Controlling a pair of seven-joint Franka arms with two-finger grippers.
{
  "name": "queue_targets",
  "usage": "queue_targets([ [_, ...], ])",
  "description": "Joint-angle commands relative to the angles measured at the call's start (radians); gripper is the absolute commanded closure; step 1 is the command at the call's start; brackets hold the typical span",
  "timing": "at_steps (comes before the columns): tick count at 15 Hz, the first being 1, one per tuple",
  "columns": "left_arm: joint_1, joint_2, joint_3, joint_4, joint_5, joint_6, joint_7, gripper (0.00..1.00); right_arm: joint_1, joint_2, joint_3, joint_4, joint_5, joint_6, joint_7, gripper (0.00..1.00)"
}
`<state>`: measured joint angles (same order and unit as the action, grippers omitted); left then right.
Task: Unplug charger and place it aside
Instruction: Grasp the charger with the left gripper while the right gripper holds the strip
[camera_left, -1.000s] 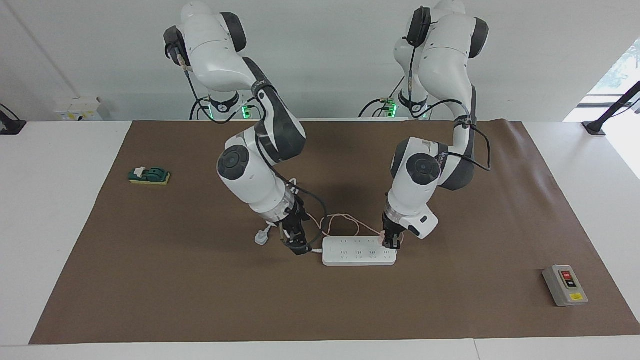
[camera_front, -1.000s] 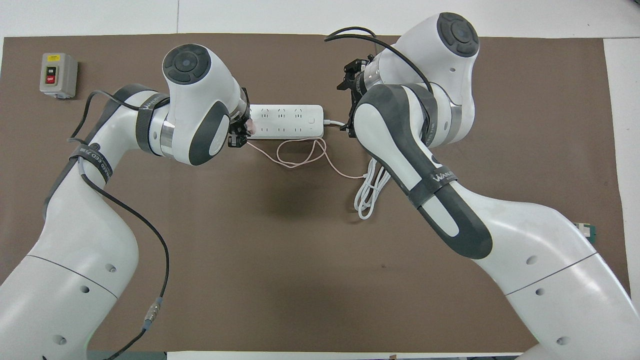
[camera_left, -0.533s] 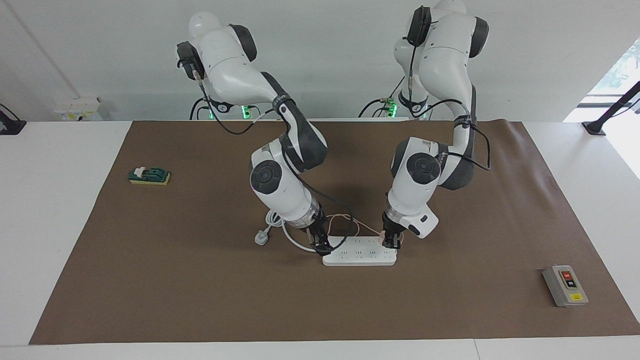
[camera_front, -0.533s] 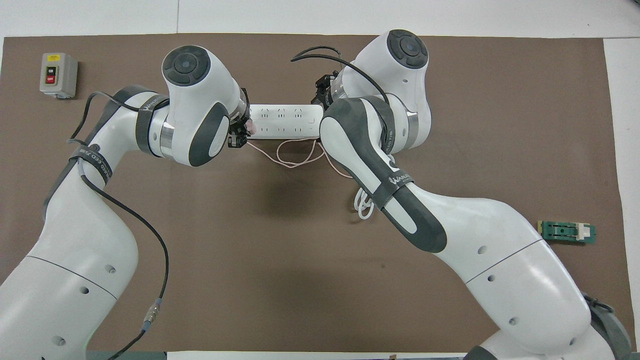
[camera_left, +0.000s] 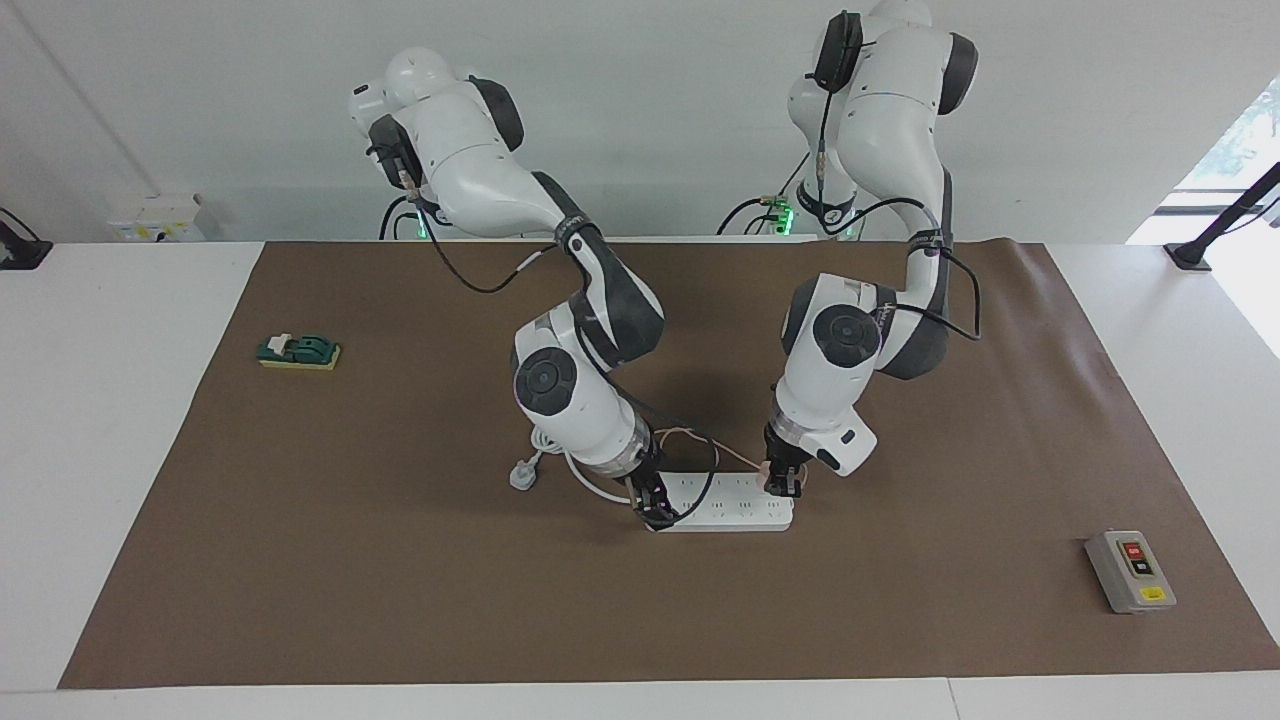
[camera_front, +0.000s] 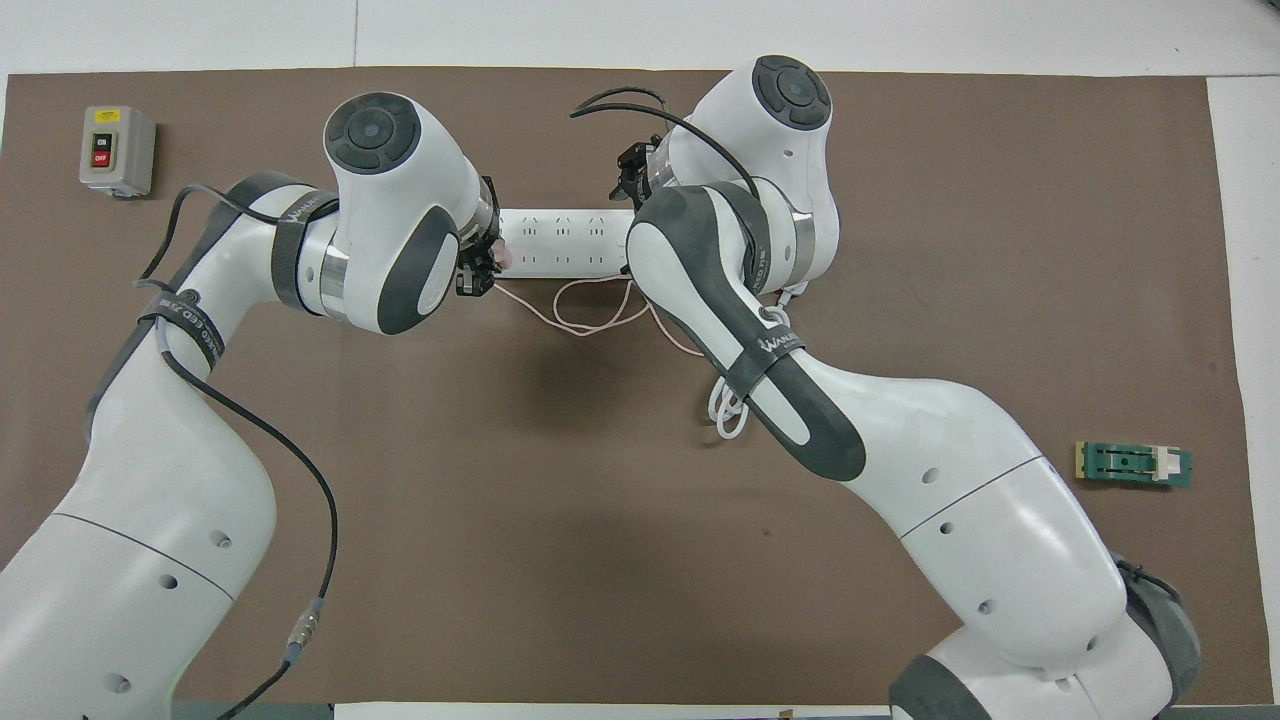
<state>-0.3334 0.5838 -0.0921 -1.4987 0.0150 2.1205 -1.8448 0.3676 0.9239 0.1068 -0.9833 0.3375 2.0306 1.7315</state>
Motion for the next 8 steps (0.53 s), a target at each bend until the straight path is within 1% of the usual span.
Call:
queue_targets([
  [1,-0.009,-0.012,0.008,-0.032,0.020,0.042,-0.017,1.00,0.008,0.032,-0.001,0.043,0.018,-0.012,-0.021,0.01],
  [8,-0.009,-0.012,0.008,-0.031,0.020,0.041,-0.017,1.00,0.014,0.044,-0.001,0.026,0.017,0.005,-0.021,0.02],
])
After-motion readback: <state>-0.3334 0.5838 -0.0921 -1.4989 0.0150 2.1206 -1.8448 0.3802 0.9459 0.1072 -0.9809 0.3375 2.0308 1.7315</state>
